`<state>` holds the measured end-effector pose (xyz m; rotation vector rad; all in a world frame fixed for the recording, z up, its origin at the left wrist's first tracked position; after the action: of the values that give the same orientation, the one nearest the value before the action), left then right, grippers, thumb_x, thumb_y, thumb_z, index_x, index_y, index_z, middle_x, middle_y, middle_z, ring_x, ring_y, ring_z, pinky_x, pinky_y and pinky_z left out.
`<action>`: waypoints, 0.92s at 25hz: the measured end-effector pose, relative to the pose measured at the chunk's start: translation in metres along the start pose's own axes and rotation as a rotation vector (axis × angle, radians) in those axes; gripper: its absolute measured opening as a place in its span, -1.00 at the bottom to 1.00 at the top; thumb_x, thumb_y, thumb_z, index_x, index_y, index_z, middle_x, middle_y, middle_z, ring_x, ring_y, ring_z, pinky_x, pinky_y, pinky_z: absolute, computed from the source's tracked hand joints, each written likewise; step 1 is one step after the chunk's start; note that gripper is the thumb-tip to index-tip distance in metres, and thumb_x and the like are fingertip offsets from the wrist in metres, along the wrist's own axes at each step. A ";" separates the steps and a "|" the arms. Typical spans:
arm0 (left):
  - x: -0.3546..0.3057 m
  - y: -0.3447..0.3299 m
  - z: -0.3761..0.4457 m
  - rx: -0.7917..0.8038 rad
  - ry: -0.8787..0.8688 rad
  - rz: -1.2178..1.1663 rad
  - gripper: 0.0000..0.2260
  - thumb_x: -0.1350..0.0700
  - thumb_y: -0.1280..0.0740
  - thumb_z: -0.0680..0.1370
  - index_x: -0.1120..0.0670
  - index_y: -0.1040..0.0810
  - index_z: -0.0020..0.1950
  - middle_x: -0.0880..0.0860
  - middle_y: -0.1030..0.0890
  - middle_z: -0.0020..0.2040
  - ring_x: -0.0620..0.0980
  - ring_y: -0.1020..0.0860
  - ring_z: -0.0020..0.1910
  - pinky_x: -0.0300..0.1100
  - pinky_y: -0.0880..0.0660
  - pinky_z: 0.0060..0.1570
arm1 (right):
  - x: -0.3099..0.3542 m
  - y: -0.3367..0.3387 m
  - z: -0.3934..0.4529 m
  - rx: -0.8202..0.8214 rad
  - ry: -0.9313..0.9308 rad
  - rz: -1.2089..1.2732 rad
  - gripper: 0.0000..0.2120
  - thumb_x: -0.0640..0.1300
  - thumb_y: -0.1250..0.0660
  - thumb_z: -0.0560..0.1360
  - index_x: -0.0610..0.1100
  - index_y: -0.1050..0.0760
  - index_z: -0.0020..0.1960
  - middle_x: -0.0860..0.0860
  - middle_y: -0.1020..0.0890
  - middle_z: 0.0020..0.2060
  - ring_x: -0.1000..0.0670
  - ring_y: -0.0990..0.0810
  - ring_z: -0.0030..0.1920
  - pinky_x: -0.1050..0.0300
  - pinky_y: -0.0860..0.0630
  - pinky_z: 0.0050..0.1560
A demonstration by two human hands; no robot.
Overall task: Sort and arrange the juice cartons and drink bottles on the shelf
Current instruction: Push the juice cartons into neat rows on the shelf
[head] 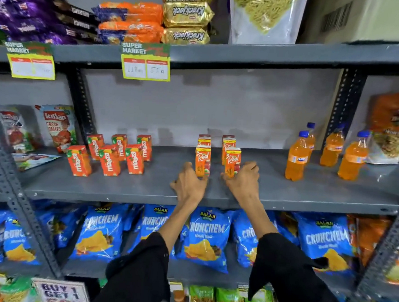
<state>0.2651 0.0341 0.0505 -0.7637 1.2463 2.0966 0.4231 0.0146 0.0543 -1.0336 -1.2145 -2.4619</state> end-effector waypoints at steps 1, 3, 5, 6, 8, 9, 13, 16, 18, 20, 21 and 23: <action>-0.007 -0.002 0.003 0.006 0.005 0.059 -0.53 -0.15 -0.45 0.49 0.09 -0.43 0.24 0.09 -0.67 0.04 0.19 -0.62 0.13 0.17 -0.36 0.19 | 0.001 -0.001 0.005 0.026 -0.009 -0.012 -0.17 0.19 -0.54 0.30 -0.32 -0.27 0.27 -0.25 -0.46 0.18 -0.29 -0.47 0.23 -0.16 -0.49 0.17; -0.017 -0.006 0.007 0.029 0.027 0.149 -0.50 -0.20 -0.46 0.48 0.11 -0.45 0.22 0.11 -0.66 0.07 0.19 -0.60 0.15 0.16 -0.35 0.15 | 0.003 -0.004 0.010 0.070 -0.019 -0.042 -0.20 0.20 -0.51 0.32 -0.29 -0.25 0.26 -0.25 -0.47 0.18 -0.28 -0.47 0.24 -0.16 -0.51 0.16; -0.021 -0.014 0.011 0.024 0.039 0.229 -0.48 -0.25 -0.45 0.46 0.10 -0.49 0.20 0.10 -0.67 0.08 0.16 -0.58 0.16 0.13 -0.32 0.11 | 0.003 -0.008 0.016 0.093 -0.005 -0.074 -0.27 0.17 -0.49 0.35 -0.26 -0.26 0.24 -0.25 -0.49 0.16 -0.28 -0.49 0.22 -0.16 -0.52 0.16; -0.021 -0.017 0.011 0.008 0.046 0.267 -0.49 -0.27 -0.44 0.46 0.08 -0.51 0.19 0.09 -0.67 0.08 0.14 -0.58 0.16 0.13 -0.32 0.11 | 0.001 -0.010 0.017 0.103 0.006 -0.076 -0.32 0.12 -0.49 0.37 -0.25 -0.27 0.23 -0.25 -0.50 0.16 -0.28 -0.50 0.21 -0.16 -0.52 0.16; -0.020 -0.023 0.013 -0.047 0.054 0.301 -0.52 -0.27 -0.44 0.46 0.05 -0.54 0.17 0.07 -0.68 0.06 0.11 -0.58 0.15 0.12 -0.32 0.12 | -0.002 -0.014 0.020 0.121 0.029 -0.062 -0.39 0.04 -0.48 0.40 -0.25 -0.27 0.22 -0.27 -0.51 0.15 -0.29 -0.51 0.21 -0.16 -0.53 0.16; -0.018 -0.025 0.012 -0.064 0.051 0.307 -0.53 -0.27 -0.44 0.46 0.05 -0.54 0.16 0.06 -0.68 0.06 0.11 -0.58 0.14 0.13 -0.33 0.12 | -0.004 -0.016 0.022 0.129 0.038 -0.053 -0.40 0.04 -0.49 0.41 -0.25 -0.28 0.22 -0.27 -0.51 0.15 -0.29 -0.51 0.20 -0.17 -0.53 0.17; -0.013 -0.025 0.009 -0.086 0.031 0.315 -0.56 -0.24 -0.44 0.48 0.06 -0.55 0.16 0.07 -0.68 0.04 0.11 -0.57 0.14 0.16 -0.35 0.16 | -0.004 -0.016 0.021 0.128 0.093 -0.093 -0.38 0.11 -0.51 0.41 -0.22 -0.29 0.20 -0.24 -0.54 0.11 -0.26 -0.56 0.15 -0.17 -0.56 0.13; -0.012 -0.026 0.009 -0.087 0.015 0.308 -0.57 -0.24 -0.44 0.48 0.06 -0.56 0.13 0.06 -0.68 0.01 0.10 -0.57 0.12 0.16 -0.35 0.16 | -0.003 -0.015 0.017 0.101 0.112 -0.148 -0.38 0.15 -0.49 0.40 -0.21 -0.29 0.20 -0.21 -0.57 0.09 -0.23 -0.60 0.12 -0.15 -0.58 0.10; -0.011 -0.027 0.011 -0.091 0.018 0.308 -0.56 -0.26 -0.44 0.47 0.05 -0.56 0.12 0.06 -0.68 0.00 0.10 -0.58 0.11 0.16 -0.34 0.15 | -0.003 -0.014 0.016 0.088 0.112 -0.189 -0.37 0.19 -0.48 0.40 -0.20 -0.28 0.19 -0.21 -0.59 0.08 -0.23 -0.62 0.11 -0.14 -0.59 0.08; -0.011 -0.028 0.012 -0.095 0.024 0.315 -0.55 -0.28 -0.45 0.45 0.04 -0.57 0.10 0.06 -0.69 -0.01 0.10 -0.58 0.10 0.15 -0.34 0.14 | -0.002 -0.014 0.015 0.089 0.097 -0.209 -0.36 0.21 -0.48 0.39 -0.19 -0.27 0.18 -0.21 -0.60 0.07 -0.23 -0.63 0.09 -0.14 -0.59 0.08; -0.011 -0.028 0.012 -0.099 0.023 0.319 -0.55 -0.29 -0.45 0.45 0.04 -0.57 0.09 0.06 -0.69 -0.02 0.10 -0.58 0.09 0.14 -0.34 0.13 | -0.002 -0.013 0.015 0.089 0.093 -0.213 -0.35 0.21 -0.48 0.39 -0.19 -0.27 0.18 -0.21 -0.60 0.07 -0.23 -0.63 0.09 -0.14 -0.59 0.08; -0.010 -0.027 0.012 -0.101 0.020 0.315 -0.55 -0.30 -0.45 0.43 0.04 -0.58 0.07 0.06 -0.69 -0.04 0.10 -0.59 0.08 0.13 -0.33 0.13 | -0.003 -0.012 0.014 0.096 0.085 -0.200 -0.35 0.21 -0.48 0.39 -0.18 -0.27 0.19 -0.20 -0.60 0.09 -0.22 -0.62 0.11 -0.13 -0.57 0.11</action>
<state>0.2896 0.0536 0.0468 -0.6671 1.3521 2.4251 0.4264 0.0329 0.0508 -0.8101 -1.4570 -2.5340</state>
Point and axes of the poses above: each hand's wrist, its own z-axis towards the middle knuckle, its own y-axis out of the back of the hand, x = y × z, the point moved 1 cm from there along z, towards the middle knuckle
